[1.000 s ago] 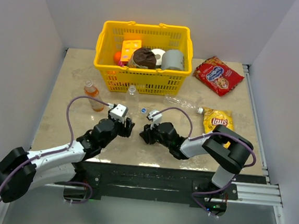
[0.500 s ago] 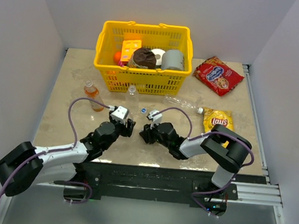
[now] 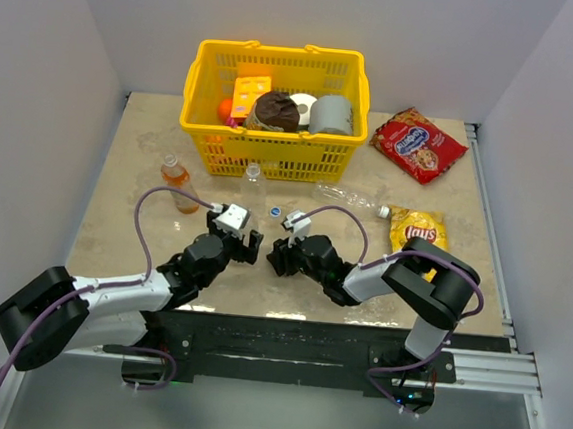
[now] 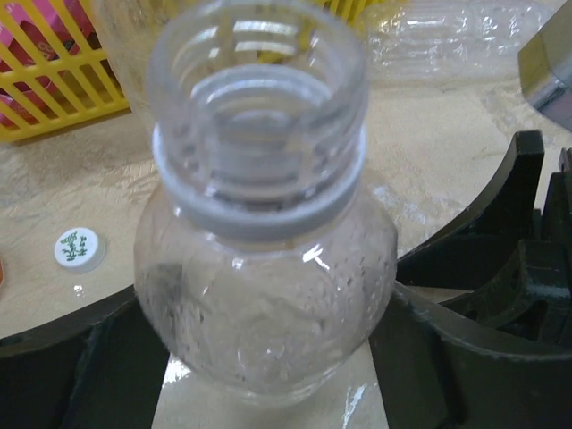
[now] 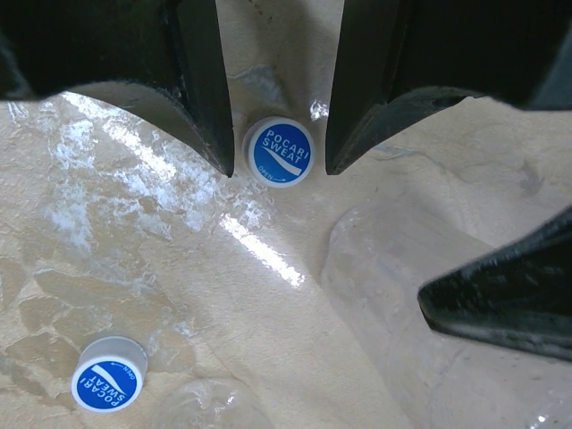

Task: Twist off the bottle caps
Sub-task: Place the plastic bottle and the bottle cap at the center of the board.

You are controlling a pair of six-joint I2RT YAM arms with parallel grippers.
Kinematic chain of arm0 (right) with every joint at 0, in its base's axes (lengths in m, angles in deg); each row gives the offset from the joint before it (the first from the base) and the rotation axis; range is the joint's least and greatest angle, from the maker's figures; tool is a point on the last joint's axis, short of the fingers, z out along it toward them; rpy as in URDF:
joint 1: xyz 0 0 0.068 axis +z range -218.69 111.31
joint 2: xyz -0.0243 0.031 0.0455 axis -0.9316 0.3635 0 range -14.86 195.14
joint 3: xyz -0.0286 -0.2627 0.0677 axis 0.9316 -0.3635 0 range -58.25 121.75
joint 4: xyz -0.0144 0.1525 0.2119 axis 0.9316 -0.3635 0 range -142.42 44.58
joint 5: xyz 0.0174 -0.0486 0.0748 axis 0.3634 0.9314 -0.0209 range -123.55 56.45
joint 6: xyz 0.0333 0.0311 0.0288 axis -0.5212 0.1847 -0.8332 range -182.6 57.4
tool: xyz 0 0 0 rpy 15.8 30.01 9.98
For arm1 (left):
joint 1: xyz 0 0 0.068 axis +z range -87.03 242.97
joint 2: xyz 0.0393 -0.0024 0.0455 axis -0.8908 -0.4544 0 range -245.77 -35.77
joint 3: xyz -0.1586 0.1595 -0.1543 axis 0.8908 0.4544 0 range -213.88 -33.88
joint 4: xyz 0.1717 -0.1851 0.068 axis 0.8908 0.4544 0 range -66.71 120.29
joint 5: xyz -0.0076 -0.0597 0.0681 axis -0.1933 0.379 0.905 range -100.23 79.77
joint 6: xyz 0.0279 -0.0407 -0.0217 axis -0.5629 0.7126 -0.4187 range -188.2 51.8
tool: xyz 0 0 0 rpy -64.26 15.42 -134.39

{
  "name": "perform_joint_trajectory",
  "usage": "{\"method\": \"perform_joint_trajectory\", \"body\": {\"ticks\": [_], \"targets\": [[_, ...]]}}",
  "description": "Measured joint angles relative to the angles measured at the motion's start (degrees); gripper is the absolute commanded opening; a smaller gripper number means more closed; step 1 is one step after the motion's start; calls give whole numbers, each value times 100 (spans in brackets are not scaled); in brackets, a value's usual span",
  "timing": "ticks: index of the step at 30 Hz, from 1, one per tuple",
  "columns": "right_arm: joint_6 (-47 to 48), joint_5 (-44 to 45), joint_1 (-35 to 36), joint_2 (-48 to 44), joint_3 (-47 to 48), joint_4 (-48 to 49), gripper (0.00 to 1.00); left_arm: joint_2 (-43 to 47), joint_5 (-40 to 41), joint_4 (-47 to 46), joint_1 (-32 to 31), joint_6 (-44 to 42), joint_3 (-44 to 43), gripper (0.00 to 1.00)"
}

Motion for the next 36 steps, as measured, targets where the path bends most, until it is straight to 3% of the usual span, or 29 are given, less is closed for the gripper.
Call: {"method": "perform_joint_trajectory", "body": {"ticks": [7, 13, 16, 17, 26, 36], "targets": [[0, 11, 0, 0, 0, -2, 53, 0, -2, 184, 0, -15, 0, 99], [4, 15, 0, -13, 0, -15, 58, 20, 7, 282, 0, -15, 0, 100], [2, 72, 0, -136, 0, -105, 94, 146, 28, 389, 0, -15, 0, 100], [4, 109, 0, -201, 0, -138, 96, 205, 39, 409, 0, -13, 0, 100], [94, 295, 0, -1005, -109, -308, 98, 723, 63, 505, 0, -13, -7, 100], [243, 511, 0, -1993, -393, -654, 99, 1139, 92, 1272, 0, 0, -210, 100]]}}
